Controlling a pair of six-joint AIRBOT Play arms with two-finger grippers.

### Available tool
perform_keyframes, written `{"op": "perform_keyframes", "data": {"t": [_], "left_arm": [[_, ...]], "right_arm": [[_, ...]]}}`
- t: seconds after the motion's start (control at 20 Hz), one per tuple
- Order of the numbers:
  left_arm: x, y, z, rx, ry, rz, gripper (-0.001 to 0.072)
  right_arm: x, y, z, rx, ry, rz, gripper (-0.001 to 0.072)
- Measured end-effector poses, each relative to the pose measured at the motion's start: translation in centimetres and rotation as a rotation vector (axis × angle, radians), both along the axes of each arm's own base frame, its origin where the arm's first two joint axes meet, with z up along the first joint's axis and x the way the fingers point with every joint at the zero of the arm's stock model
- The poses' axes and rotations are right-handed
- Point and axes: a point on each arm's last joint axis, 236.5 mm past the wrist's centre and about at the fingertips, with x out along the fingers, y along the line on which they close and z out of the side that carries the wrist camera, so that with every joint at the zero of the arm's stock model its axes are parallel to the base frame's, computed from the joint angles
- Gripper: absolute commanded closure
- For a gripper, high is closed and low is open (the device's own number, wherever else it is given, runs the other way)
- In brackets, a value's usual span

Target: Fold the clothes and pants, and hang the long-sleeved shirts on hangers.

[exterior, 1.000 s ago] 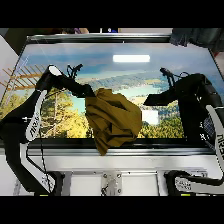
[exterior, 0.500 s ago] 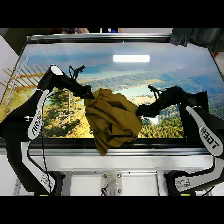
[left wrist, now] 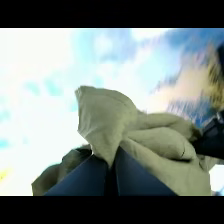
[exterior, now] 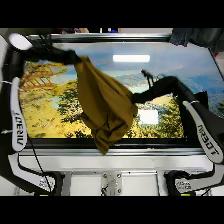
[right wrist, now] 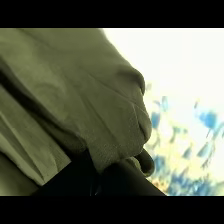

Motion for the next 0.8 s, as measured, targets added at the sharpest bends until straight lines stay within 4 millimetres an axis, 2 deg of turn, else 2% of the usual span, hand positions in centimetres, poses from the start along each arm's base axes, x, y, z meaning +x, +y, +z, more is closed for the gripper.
{"op": "perform_keyframes", "data": {"t": [0.1,0.2,0.3,0.4,0.5,0.6,0.7,0.8], "left_arm": [[-2.0,0.6,9.2,-0.028,-0.219,0.050,0.0689],[-5.9,1.5,17.3,-0.064,-0.431,0.116,0.0689],[-11.2,2.6,24.1,-0.094,-0.632,0.175,0.0689],[-17.0,3.7,29.3,-0.121,-0.808,0.226,0.0689],[-21.8,4.6,32.8,-0.138,-0.949,0.266,0.0689],[-25.4,5.4,35.4,-0.157,-1.054,0.297,0.0689],[-26.3,5.8,36.5,-0.148,-1.102,0.316,0.0689],[-24.5,6.2,36.4,-0.124,-1.088,0.332,0.0689]], "right_arm": [[2.0,-0.4,9.1,-0.006,-0.231,0.005,0.0690],[2.0,-1.1,19.2,-0.014,-0.479,-0.006,0.0690],[-0.3,-2.0,28.7,0.000,-0.698,-0.047,0.0690],[-3.8,-3.0,36.2,0.034,-0.871,-0.100,0.0691],[-7.3,-3.7,41.4,0.077,-0.985,-0.146,0.0690],[-10.0,-4.3,44.3,0.118,-1.042,-0.183,0.0691],[-11.4,-4.4,45.6,0.154,-1.051,-0.204,0.0690],[-11.4,-3.9,45.5,0.180,-1.026,-0.211,0.0691]]}}
